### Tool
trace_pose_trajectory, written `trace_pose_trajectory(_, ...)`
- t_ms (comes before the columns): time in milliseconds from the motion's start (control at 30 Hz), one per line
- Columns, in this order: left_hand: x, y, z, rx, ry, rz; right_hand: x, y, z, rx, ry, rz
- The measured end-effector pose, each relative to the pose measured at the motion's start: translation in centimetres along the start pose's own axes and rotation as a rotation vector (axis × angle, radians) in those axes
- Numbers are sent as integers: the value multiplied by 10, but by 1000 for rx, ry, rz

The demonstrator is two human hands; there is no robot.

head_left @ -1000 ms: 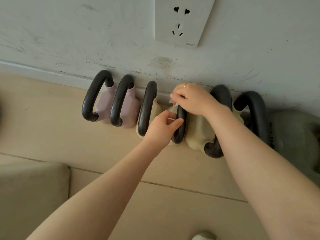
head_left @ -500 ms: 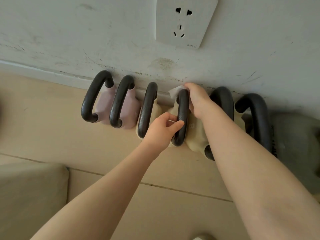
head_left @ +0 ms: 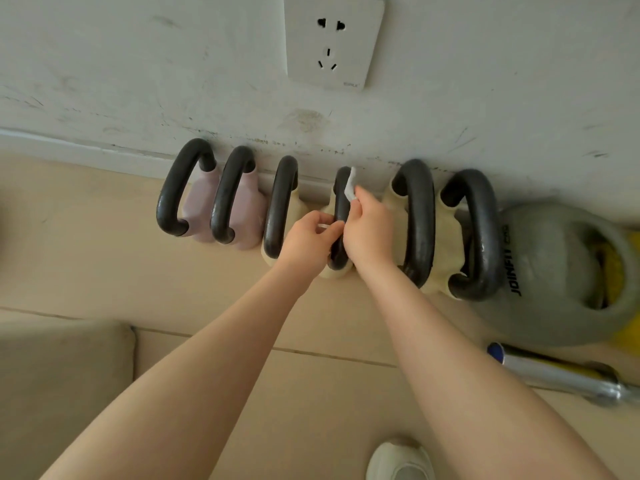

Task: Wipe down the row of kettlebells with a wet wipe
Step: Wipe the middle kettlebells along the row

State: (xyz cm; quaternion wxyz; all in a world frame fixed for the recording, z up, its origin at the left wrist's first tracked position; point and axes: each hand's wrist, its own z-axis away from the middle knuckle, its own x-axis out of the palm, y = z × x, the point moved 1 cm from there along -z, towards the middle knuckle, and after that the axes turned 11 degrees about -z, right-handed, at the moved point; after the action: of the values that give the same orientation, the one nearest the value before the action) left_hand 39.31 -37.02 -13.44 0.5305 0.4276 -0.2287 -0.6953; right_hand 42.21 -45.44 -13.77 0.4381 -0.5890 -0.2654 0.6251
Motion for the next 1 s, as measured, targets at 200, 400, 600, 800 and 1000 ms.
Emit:
trace_pose_trajectory(200,-3,-1,27,136,115,-6,-36,8,27,-91,-72,-52)
trace_pose_trajectory(400,-4,21,49,355,-104,-10,-77,-2,47,111,-226,-487)
trace_pose_trajectory(600,5,25,53,393,-51,-101,-92,7,56,220,-347,-630)
trace_pose_trajectory(800,2,24,54,449,-108,-146,-101,23,53,303,-288,-687)
trace_pose_trajectory(1000,-1,36,53,594,-256,-227,-122,30,47,384,-561,-693)
